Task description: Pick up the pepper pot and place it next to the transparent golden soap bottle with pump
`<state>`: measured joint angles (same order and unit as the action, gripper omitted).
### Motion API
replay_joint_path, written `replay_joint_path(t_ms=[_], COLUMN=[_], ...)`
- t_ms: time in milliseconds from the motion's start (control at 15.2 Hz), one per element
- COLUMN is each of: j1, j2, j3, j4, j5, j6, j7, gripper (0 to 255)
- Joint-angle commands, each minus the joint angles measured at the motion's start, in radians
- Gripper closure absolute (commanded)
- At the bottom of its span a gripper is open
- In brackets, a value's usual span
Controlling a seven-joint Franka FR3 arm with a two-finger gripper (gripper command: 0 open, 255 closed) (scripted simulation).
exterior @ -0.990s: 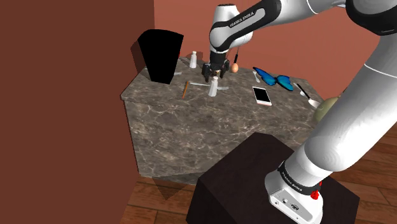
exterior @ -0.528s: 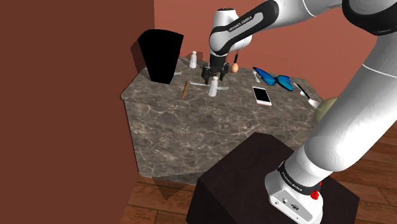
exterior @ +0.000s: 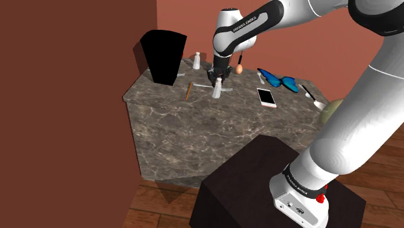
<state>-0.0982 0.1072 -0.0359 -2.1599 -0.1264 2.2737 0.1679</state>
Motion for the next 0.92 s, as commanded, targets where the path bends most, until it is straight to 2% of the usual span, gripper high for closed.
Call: replay_joint_path(t_ms=[0,198,858], j1=[0.0,0.0,0.001], j2=[0.0,0.0,-0.067], j3=[0.0,0.0,0.002], j4=[0.0,0.0,0.06], j5=[0.0,0.0,0.008], j6=[0.0,0.0,-0.127], j7=[0.0,0.0,-0.014], gripper=[255,255,255])
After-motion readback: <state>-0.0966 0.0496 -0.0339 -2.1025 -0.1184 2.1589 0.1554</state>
